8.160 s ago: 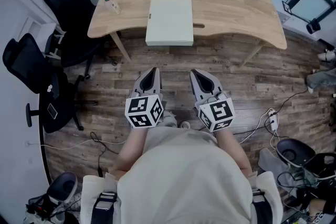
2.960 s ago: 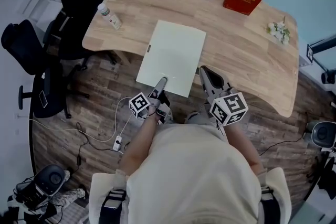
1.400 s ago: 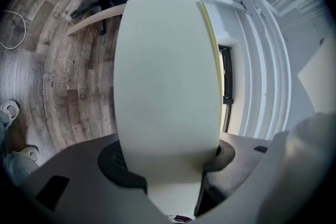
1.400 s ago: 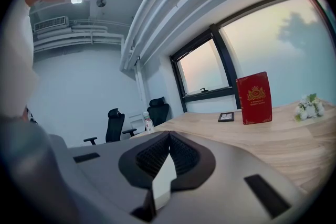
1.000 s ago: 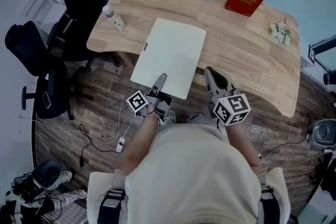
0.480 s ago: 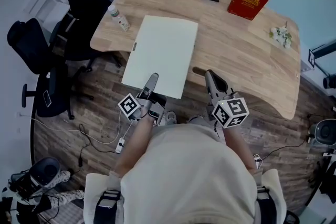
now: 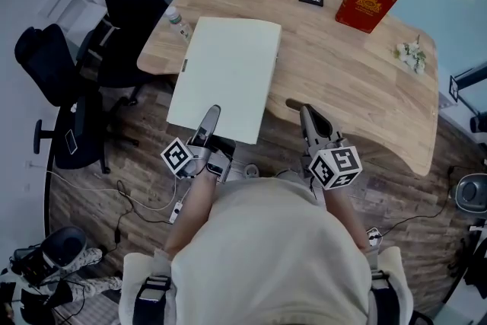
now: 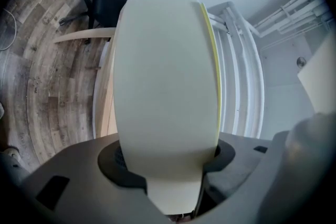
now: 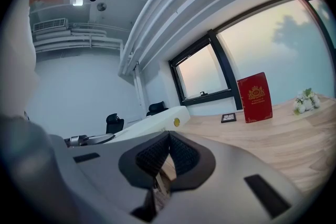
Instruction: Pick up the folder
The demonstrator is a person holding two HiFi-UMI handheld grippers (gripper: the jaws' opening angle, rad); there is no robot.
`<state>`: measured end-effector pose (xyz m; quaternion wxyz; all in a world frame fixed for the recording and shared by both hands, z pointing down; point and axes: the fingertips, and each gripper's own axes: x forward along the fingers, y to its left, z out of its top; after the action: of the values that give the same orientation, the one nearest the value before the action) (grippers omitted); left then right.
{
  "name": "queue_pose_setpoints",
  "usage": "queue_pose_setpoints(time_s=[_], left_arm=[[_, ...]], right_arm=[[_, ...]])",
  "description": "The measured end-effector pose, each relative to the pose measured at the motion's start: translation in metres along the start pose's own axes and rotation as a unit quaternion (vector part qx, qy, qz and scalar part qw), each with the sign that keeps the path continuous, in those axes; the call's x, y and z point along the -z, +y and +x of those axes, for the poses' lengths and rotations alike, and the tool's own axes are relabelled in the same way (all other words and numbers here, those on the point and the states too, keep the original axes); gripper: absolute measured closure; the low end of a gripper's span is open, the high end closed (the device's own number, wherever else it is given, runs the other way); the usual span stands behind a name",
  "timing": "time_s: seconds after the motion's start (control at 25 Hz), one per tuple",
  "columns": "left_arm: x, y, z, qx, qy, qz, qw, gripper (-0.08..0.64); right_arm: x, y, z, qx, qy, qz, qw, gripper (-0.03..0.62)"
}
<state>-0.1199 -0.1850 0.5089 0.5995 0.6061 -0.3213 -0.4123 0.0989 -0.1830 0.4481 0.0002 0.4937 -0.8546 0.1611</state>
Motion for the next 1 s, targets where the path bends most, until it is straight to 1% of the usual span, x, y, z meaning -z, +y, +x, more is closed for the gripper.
queue_pose_setpoints(time_s=[0.24,0.48,0.84,1.0], left_arm=[[-0.005,-0.022,-0.006,0.018,0.012,0.011,0.9997,0.279],[-0.007,-0.033,-0.006,0.032,0.022,0.017,0.9991,0.279],[-0.012,-0.03,-0.007,0.028,0.025,0.023,0.999,0.279],[-0.012,-0.028,-0.006,0.028,0.027,0.02,0.999,0.279]], right_arm=[[-0.002,0.01,0.002,0.0,-0.01,-0.003,1.0,0.574],[-0.002,0.015,0.002,0.002,-0.014,-0.005,1.0,0.574],[0.003,0.018,0.003,0.008,-0.011,-0.003,1.0,0.574],[0.004,0.016,0.003,0.014,-0.009,-0.003,1.0,0.574]])
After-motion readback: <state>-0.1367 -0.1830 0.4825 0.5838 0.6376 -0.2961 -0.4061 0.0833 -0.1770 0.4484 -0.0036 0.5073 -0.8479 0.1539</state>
